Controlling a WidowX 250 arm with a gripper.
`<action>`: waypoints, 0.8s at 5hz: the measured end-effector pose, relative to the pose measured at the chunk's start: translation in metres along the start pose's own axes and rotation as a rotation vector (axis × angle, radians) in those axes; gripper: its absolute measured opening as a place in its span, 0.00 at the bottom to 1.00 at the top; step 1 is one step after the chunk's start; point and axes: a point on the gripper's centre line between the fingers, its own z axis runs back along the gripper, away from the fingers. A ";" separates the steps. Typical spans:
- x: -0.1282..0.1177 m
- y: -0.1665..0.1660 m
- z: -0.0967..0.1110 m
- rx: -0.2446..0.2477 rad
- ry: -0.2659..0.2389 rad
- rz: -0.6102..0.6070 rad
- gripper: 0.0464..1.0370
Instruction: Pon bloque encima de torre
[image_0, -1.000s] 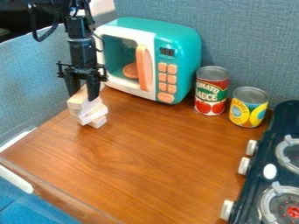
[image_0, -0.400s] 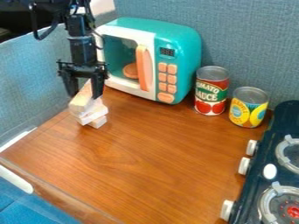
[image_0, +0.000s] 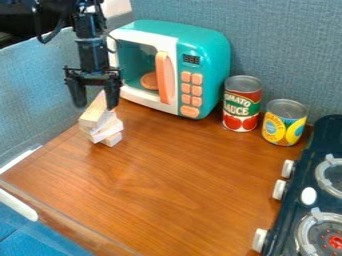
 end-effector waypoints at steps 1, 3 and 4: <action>-0.008 0.000 -0.010 0.016 0.015 0.006 0.96; -0.044 -0.028 0.049 0.118 -0.143 -0.061 0.96; -0.050 -0.035 0.056 0.131 -0.170 -0.093 0.96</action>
